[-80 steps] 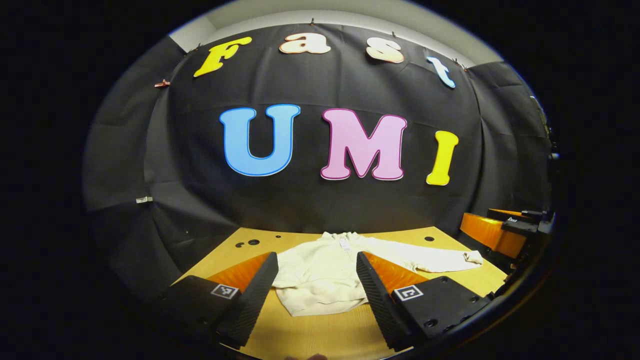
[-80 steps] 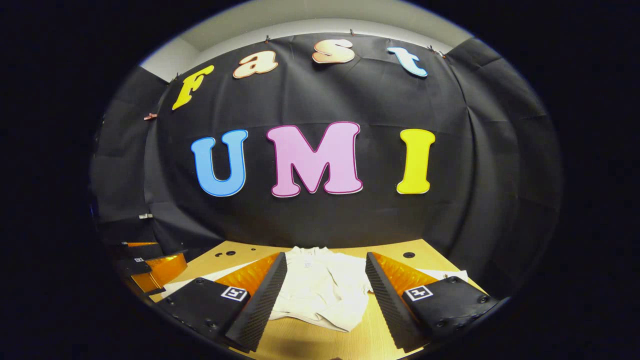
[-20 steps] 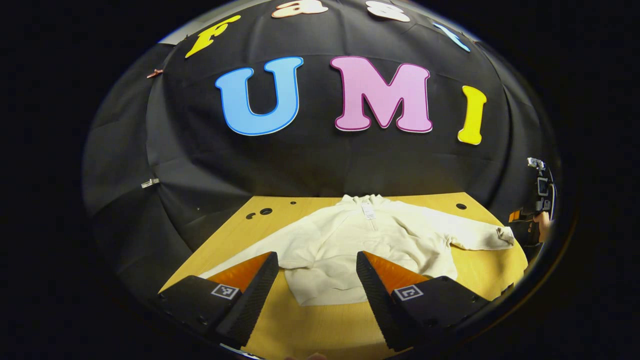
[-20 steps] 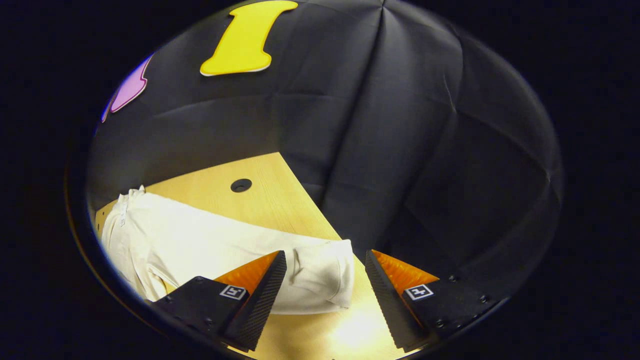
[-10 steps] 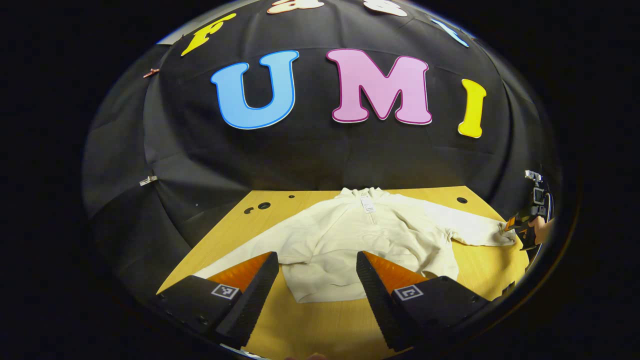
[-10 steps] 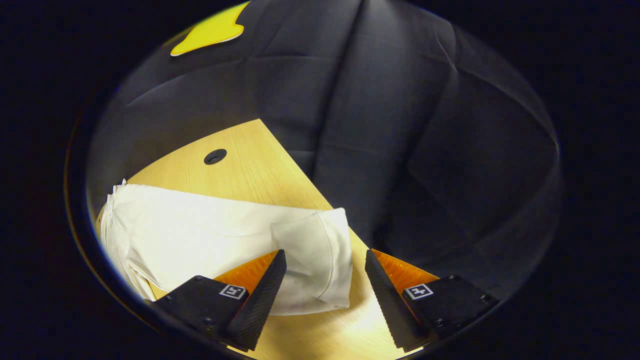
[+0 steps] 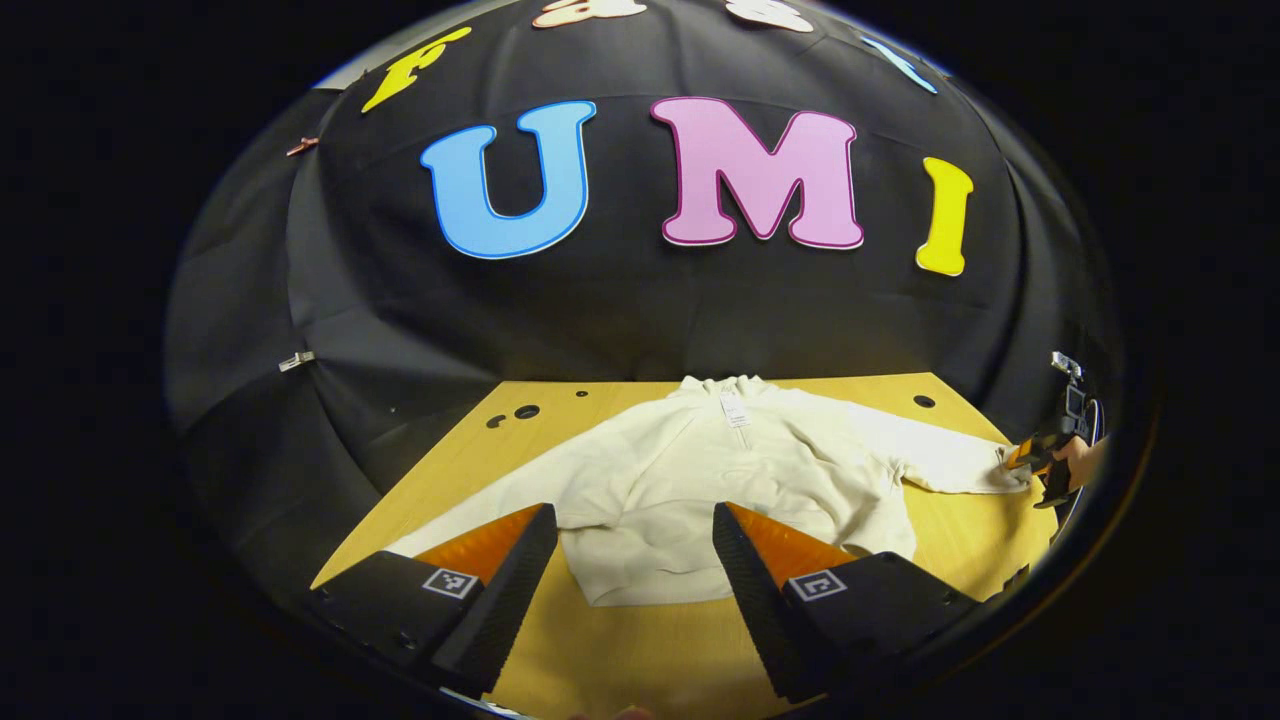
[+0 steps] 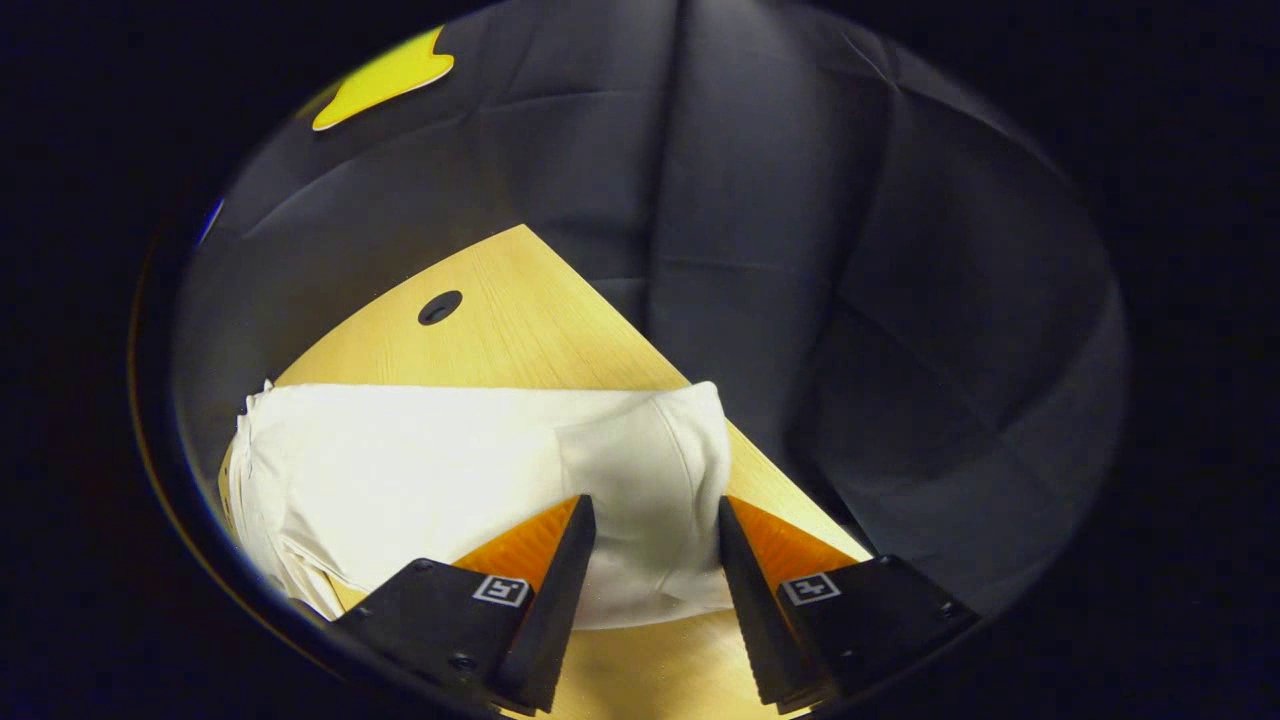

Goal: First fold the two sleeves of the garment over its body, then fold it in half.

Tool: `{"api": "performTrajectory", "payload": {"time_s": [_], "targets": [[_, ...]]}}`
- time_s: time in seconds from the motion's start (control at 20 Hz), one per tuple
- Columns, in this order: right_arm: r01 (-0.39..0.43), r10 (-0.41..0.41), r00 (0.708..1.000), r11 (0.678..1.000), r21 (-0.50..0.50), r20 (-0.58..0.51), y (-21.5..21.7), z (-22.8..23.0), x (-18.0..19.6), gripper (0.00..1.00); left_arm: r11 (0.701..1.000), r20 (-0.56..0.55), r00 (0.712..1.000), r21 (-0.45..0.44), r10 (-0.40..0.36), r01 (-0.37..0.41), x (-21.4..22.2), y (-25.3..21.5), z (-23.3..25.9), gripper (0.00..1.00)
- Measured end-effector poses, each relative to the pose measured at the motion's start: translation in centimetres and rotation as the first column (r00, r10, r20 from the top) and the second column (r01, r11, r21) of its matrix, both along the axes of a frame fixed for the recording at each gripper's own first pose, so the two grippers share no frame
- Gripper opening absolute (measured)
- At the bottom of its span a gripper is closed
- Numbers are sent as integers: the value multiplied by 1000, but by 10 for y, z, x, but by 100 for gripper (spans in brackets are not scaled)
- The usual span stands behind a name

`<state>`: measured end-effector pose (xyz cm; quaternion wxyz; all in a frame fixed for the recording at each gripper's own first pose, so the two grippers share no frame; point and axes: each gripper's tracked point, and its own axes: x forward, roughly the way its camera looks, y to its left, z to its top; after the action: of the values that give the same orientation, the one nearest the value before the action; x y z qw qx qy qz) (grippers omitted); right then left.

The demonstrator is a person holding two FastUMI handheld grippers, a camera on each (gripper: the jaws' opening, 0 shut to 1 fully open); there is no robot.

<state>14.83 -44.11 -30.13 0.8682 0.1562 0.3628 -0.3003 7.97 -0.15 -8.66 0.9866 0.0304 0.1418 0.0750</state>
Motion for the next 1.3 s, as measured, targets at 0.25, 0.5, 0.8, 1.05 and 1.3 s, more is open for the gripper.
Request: {"api": "performTrajectory", "payload": {"time_s": [0.25, 0.5, 0.8, 1.05, 1.3], "targets": [[-28, 28, 999, 1000, -3, 15, 12, 2, 7, 22, 1000, -3, 1000, 6, 16, -16, -3, 4, -2, 96], [-65, 65, 997, 998, -21, 31, 20, 17, 9, 25, 1000, -3, 1000, -9, 22, -22, -5, 8, -2, 96], [-147, 160, 974, 985, -92, 161, 56, 102, 52, 12, 999, 15, 999, -10, 39, -39, -5, 23, 1, 96], [-271, 302, 924, 950, -156, 232, 120, 166, 100, 12, 997, 35, 997, -34, 73, -72, -14, 39, 5, 96], [-404, 434, 853, 901, -159, 289, 218, 201, 161, 12, 990, 38, 991, -60, 126, -124, -25, 66, 6, 97]]}}
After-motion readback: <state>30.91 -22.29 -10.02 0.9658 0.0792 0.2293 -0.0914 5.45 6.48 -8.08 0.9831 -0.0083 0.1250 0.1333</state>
